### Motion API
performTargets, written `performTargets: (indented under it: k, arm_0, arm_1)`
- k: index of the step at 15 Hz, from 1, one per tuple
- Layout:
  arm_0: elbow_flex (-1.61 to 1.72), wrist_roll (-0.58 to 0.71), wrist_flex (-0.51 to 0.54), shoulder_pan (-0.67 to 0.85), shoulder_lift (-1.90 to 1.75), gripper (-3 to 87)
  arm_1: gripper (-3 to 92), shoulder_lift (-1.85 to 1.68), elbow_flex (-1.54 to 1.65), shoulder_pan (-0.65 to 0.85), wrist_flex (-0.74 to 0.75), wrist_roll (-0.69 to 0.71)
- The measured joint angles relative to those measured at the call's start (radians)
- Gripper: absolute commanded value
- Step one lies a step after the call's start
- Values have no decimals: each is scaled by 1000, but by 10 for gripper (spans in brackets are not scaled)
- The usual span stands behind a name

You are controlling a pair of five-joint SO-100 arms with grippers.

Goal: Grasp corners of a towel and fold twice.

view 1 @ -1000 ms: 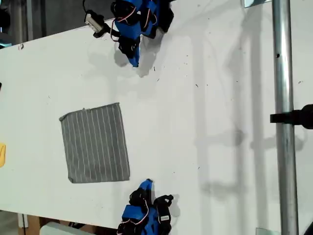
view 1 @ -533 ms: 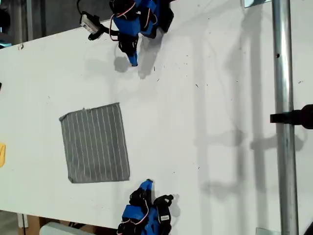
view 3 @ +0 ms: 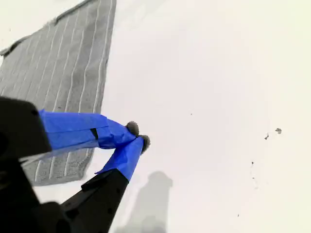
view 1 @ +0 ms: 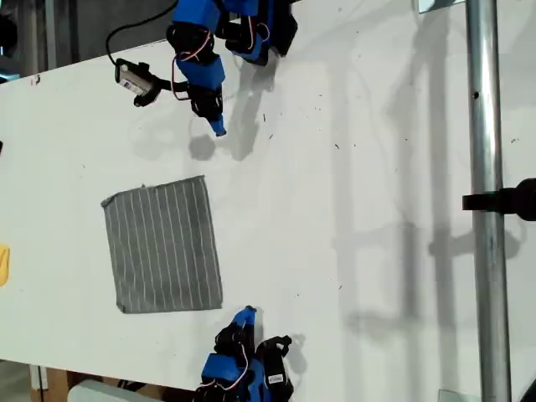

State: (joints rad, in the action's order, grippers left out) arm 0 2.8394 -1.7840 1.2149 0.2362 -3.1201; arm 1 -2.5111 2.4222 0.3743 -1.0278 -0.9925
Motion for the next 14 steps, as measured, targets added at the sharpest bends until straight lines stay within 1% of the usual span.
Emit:
performTargets:
  k: [2,3,5,7,10,12,14]
  arm_0:
    - [-198,84,5,49,247,-29]
    - [-282,133,15,81,311,-29]
    - [-425,215,77,161,408,-29]
    - [-580,281,150,247,520,-29]
    - [-790,347,258,380,683,-29]
    - [-876,367,302,445,750,-29]
    - [-930,374,336,494,792,-29]
  arm_1:
    - [-3,213,-167,34,18,75]
    - [-3,322,-253,51,20,110]
    - [-3,525,-451,89,-9,178]
    - [-3,699,-670,129,-87,247]
    - [-3,953,-1048,186,-245,364]
    - [-3,1074,-1250,229,-328,434]
    - [10,1147,-1370,262,-365,494]
